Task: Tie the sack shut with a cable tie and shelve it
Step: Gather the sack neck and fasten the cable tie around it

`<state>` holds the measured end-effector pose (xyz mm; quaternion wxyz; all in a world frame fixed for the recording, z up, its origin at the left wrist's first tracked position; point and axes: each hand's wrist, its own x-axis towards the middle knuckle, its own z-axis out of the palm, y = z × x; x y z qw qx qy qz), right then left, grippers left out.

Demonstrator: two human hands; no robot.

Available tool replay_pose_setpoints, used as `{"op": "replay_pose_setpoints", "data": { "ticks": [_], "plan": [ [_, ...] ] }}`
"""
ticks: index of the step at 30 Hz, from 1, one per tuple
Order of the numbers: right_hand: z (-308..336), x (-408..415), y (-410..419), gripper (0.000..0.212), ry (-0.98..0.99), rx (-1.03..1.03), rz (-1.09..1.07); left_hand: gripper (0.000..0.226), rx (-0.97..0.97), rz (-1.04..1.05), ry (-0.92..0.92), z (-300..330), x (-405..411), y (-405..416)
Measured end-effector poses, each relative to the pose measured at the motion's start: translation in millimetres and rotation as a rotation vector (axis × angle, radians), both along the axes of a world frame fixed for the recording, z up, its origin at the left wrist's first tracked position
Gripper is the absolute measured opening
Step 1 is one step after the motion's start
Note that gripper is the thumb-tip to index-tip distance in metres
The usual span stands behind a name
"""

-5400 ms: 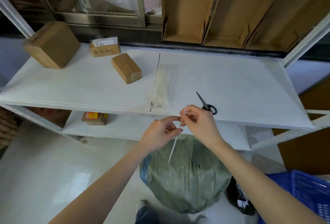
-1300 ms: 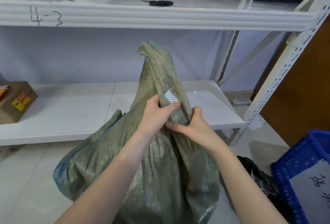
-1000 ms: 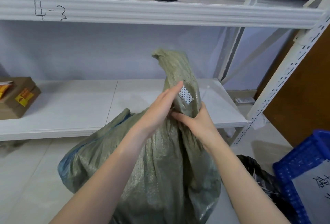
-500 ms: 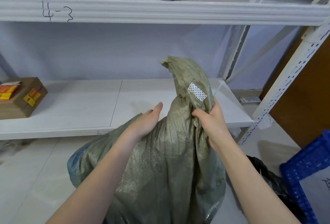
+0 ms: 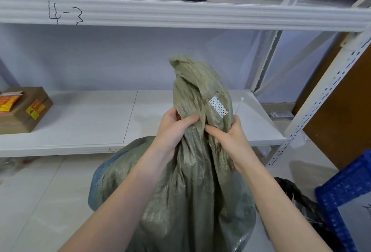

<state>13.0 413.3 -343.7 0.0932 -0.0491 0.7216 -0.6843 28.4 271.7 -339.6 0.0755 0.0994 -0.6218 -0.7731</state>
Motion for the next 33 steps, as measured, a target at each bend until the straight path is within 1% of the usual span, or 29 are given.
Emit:
{"op": "replay_pose_setpoints", "data": {
  "ticks": [1, 3, 4, 6, 8, 10, 12, 13, 14, 15, 16, 17, 19, 20, 21, 23, 24, 25, 26, 28, 31, 33],
  "plan": [
    [-1, 0, -1, 0.056, -0.007, 0.017, 0.022, 0.026, 0.021, -0.002, 0.036, 1, 0, 1],
    [-2, 0, -2, 0.083, 0.002, 0.022, 0.076, 0.026, 0.057, -0.04, 0.096, 5, 2, 3],
    [-2, 1, -3, 0.087, 0.013, 0.01, 0.112, 0.026, 0.058, -0.07, 0.113, 7, 4, 5],
    [0, 5, -5, 0.073, 0.044, -0.021, 0.182, 0.028, 0.036, -0.12, 0.12, 6, 5, 8],
    [-1, 5, -7, 0.061, 0.054, -0.072, 0.196, 0.028, 0.037, -0.16, 0.107, 5, 8, 12],
    [-3, 5, -7, 0.052, 0.027, -0.135, 0.168, 0.022, 0.13, -0.23, 0.088, 7, 9, 16],
    [-4, 4, -8, 0.051, -0.021, -0.163, 0.115, 0.032, 0.247, -0.329, 0.037, 10, 8, 12],
    [-4, 4, -8, 0.05, -0.036, -0.17, 0.079, 0.039, 0.234, -0.353, 0.02, 9, 5, 8],
    [-3, 3, -8, 0.048, -0.044, -0.178, 0.041, 0.049, 0.17, -0.352, -0.003, 9, 3, 5],
    [-3, 2, -7, 0.046, -0.044, -0.177, 0.006, 0.058, 0.059, -0.324, -0.034, 9, 0, 1],
    [-2, 1, -7, 0.045, -0.044, -0.17, -0.02, 0.062, -0.045, -0.277, -0.067, 9, -1, -2],
    [-2, 0, -7, 0.044, -0.043, -0.151, -0.036, 0.057, -0.138, -0.213, -0.085, 9, -2, -5],
    [-2, 0, -5, 0.042, -0.057, -0.12, -0.062, 0.037, -0.322, -0.086, -0.08, 10, -1, -11],
    [-2, 0, -4, 0.041, -0.071, -0.113, -0.078, 0.035, -0.427, -0.033, -0.079, 9, -1, -15],
    [-2, 0, -3, 0.039, -0.085, -0.115, -0.089, 0.038, -0.544, 0.003, -0.085, 8, 0, -20],
    [-1, 0, -1, 0.034, -0.101, -0.135, -0.106, 0.051, -0.783, 0.009, -0.173, 3, 1, -27],
    [-1, -1, -1, 0.032, -0.101, -0.146, -0.113, 0.057, -0.87, -0.034, -0.253, 1, 2, -29],
    [-1, 0, -1, 0.03, -0.097, -0.153, -0.115, 0.063, -0.898, -0.096, -0.331, -3, 2, -31],
    [0, 0, -1, 0.03, -0.094, -0.16, -0.115, 0.068, -0.879, -0.162, -0.399, -4, 2, -30],
    [0, 0, -2, 0.032, -0.084, -0.175, -0.112, 0.074, -0.772, -0.256, -0.455, -7, 2, -28],
    [-2, 0, -3, 0.034, -0.08, -0.195, -0.105, 0.07, -0.514, -0.336, -0.399, -12, 1, -21],
    [-4, -1, -2, 0.037, -0.09, -0.194, -0.108, 0.064, -0.291, -0.322, -0.319, -8, 1, -15]
  ]
}}
